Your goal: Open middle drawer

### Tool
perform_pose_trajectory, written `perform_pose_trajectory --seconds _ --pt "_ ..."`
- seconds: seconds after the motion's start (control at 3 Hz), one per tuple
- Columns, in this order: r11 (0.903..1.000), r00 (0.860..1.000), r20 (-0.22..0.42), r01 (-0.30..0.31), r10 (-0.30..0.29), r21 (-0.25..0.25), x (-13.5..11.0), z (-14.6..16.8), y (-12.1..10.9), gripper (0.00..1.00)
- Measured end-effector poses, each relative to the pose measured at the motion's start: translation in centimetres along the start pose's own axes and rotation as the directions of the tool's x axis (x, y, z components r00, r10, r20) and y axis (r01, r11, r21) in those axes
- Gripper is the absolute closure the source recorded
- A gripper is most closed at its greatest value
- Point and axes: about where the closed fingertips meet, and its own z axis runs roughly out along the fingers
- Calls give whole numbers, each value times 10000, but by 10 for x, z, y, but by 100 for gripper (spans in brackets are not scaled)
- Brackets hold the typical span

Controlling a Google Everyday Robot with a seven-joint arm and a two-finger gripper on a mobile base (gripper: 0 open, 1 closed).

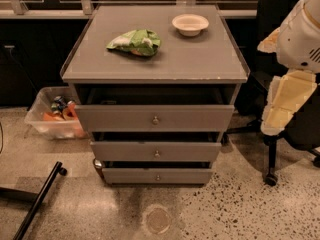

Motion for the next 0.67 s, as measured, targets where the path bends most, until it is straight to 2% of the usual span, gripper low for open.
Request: perform_pose_trajectory --seconds 0.33,0.67 --pt "9995 9994 343 -61 72 -308 -11 39 15 0" --pt "9951 9924 1136 -375 478 -914 -16 107 48 0"
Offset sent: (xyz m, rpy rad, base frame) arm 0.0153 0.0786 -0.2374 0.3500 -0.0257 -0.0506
